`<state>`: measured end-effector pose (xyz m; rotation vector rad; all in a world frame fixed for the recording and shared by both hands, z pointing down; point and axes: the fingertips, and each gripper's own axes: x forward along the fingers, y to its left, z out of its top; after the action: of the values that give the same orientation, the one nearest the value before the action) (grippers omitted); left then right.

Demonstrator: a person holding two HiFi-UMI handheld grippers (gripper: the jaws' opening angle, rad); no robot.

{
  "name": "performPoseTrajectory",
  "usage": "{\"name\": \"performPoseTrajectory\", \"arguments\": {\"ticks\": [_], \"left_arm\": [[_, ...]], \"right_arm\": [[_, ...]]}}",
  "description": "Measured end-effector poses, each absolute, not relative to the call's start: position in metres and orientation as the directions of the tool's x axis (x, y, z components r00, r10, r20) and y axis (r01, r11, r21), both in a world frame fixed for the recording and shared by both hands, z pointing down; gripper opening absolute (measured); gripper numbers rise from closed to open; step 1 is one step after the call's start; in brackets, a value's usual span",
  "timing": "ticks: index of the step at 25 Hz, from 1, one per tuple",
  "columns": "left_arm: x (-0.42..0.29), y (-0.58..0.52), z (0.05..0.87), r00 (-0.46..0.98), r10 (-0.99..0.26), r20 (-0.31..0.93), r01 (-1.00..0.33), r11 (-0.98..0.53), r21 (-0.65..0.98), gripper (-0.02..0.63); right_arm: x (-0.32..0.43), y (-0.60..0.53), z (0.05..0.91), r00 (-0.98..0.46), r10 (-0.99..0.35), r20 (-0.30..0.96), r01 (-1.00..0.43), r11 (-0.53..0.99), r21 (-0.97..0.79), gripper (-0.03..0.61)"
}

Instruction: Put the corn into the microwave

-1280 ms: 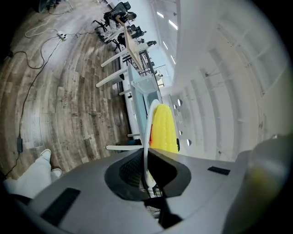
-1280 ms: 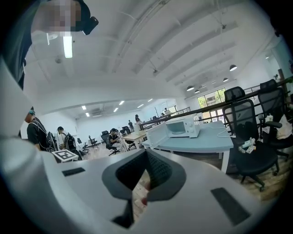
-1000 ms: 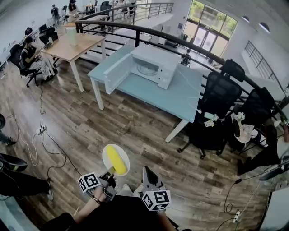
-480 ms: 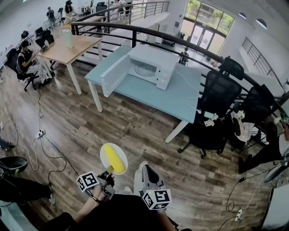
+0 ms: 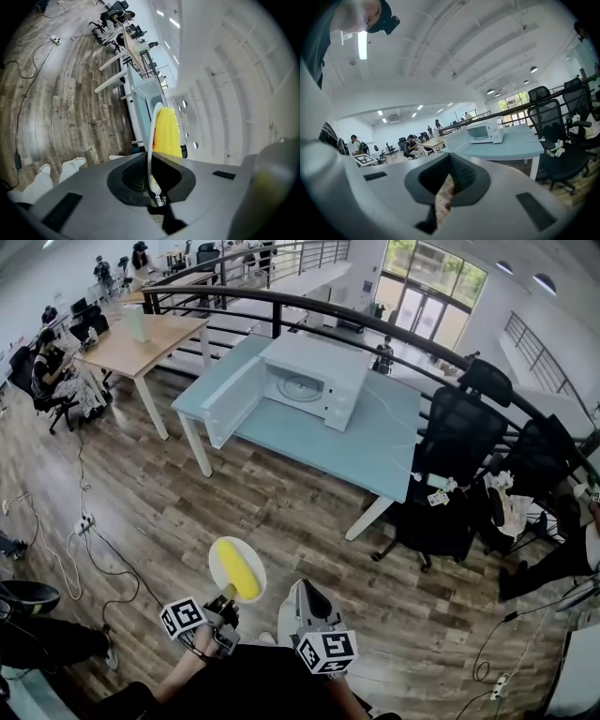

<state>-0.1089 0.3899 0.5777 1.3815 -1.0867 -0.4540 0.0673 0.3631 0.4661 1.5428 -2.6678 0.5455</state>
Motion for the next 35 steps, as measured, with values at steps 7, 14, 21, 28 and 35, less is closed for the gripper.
{"name": "performPoseTrajectory", "arguments": {"ticks": [7,14,21,28,35], "left_arm": [[-0.105,0.359,0.581,0.486,-0.803,0.344,-0.311,0.209,0.927,0.017],[-0.102,0.328,0.582,0.482,-0.803,0.35,-0.309,0.218,0.926,0.017],[-0.095,0.298,0.575,0.477,-0.807,0.347,-0.314,0.212,0.925,0.018],[-0.084,0.265,0.571,0.459,-0.815,0.353,-0.311,0.224,0.924,0.017],[-0.074,0.223,0.563,0.435,-0.829,0.352,-0.319,0.224,0.921,0.017]], "right_arm": [[0.071,0.332,0.47,-0.506,-0.84,0.194,-0.847,0.442,-0.295,0.009],[0.07,0.299,0.473,-0.517,-0.831,0.207,-0.842,0.45,-0.297,0.009],[0.066,0.266,0.466,-0.541,-0.816,0.203,-0.828,0.474,-0.298,0.009],[0.071,0.228,0.466,-0.569,-0.796,0.206,-0.81,0.499,-0.308,0.008],[0.084,0.182,0.463,-0.586,-0.785,0.2,-0.797,0.515,-0.316,0.009]]}}
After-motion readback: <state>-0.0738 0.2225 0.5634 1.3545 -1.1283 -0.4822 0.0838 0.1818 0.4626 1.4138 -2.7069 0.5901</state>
